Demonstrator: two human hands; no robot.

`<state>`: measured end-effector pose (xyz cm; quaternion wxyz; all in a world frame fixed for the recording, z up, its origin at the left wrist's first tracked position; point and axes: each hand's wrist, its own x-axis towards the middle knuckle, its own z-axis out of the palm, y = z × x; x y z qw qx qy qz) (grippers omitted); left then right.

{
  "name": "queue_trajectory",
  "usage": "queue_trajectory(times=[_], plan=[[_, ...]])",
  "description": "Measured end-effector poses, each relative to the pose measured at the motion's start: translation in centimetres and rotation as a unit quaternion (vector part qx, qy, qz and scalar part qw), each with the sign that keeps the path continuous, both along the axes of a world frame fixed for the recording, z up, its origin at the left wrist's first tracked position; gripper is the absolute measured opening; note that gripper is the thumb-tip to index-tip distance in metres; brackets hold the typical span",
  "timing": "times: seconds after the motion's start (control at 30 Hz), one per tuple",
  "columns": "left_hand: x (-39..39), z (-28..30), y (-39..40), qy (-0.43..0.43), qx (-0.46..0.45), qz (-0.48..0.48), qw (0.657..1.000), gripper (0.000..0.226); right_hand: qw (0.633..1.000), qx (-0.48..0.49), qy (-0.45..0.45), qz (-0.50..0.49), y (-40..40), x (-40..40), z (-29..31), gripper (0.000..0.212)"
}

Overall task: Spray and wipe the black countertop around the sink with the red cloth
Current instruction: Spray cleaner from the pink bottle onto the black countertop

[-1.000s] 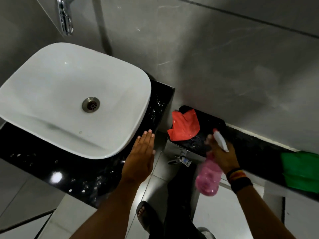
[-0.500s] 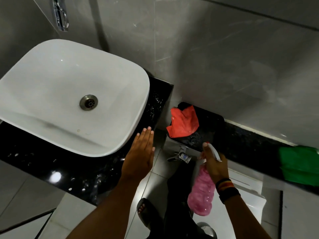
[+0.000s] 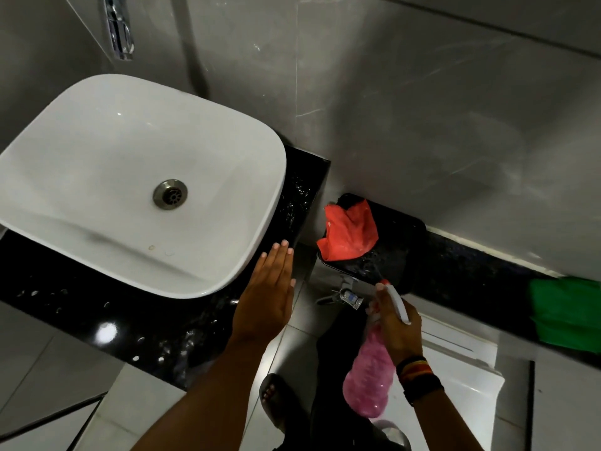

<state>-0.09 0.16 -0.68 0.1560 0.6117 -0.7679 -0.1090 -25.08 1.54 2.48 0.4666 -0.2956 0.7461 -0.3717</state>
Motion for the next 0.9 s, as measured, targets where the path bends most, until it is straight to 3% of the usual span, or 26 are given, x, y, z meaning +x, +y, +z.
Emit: queue_trajectory(times=[0.13, 0.33, 0.43, 0.63, 0.9], plan=[[0.0, 0.0, -0.1, 0.005, 0.001, 0.0, 1.0, 0.058, 0.999, -0.019, 0.006, -0.036, -0.7, -0.5, 0.7, 0.039], [0.1, -0.2, 0.0, 0.007, 0.0, 0.0, 1.0, 0.059, 0.999, 0.008, -0.01, 0.047, 0.3, 0.4, 0.7, 0.034], [0.1, -0.2, -0.1, 0.006, 0.0, -0.001, 1.0, 0.059, 0.996, 0.026, -0.023, 0.079, 1.5, 1.1, 0.4, 0.042], [0.2, -0.2, -0.1, 0.006, -0.001, -0.007, 1.0, 0.058, 0.999, -0.024, -0.001, -0.041, -0.6, 0.4, 1.7, 0.031], [0.1, -0.2, -0.1, -0.006, -0.007, -0.007, 1.0, 0.058, 0.999, -0.017, -0.005, 0.033, 0.1, 0.7, 1.9, 0.028]])
